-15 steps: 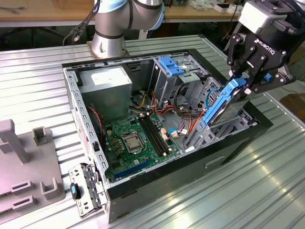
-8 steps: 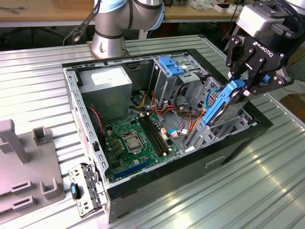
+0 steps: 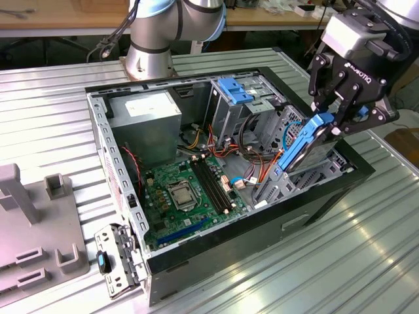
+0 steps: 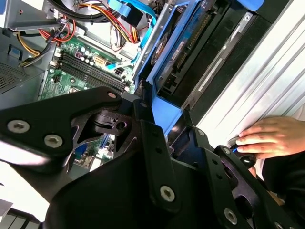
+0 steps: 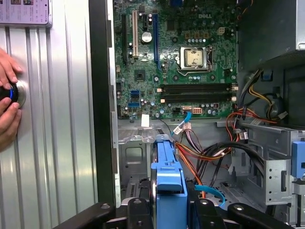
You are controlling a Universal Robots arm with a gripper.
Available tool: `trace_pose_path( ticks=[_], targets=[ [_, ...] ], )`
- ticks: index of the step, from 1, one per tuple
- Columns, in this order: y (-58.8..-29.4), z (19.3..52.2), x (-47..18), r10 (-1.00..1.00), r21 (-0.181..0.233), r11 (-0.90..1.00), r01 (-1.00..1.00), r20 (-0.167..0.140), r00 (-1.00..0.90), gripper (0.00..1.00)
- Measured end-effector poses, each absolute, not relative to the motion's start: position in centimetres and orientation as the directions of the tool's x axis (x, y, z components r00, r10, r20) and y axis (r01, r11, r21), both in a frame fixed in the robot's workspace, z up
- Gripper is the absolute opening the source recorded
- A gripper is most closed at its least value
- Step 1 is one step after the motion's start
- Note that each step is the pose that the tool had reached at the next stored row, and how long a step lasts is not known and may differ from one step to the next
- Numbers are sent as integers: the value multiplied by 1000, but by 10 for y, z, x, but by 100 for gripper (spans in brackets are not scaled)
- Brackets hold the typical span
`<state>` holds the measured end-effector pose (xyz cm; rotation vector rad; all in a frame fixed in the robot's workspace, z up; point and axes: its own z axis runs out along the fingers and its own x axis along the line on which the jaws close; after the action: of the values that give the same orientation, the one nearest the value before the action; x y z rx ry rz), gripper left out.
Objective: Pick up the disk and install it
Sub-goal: 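Insert the disk into the insertion slot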
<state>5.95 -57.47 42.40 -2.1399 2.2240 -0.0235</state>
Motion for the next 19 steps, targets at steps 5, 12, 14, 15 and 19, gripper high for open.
trace_pose_path(
  ticks=[5,12,14,15,19],
  targets=[
    [-575,421,59,-999,-49,39,-998,-29,-38,37],
    [-576,412,59,-999,-49,39,-998,-29,-38,37],
    [-577,401,59,-999,-49,39,-998,-29,-38,37],
    [-578,399,59,-999,-49,39,-998,-29,-38,37],
    [-578,397,59,-999,-49,39,-998,-29,-38,37]
  ],
)
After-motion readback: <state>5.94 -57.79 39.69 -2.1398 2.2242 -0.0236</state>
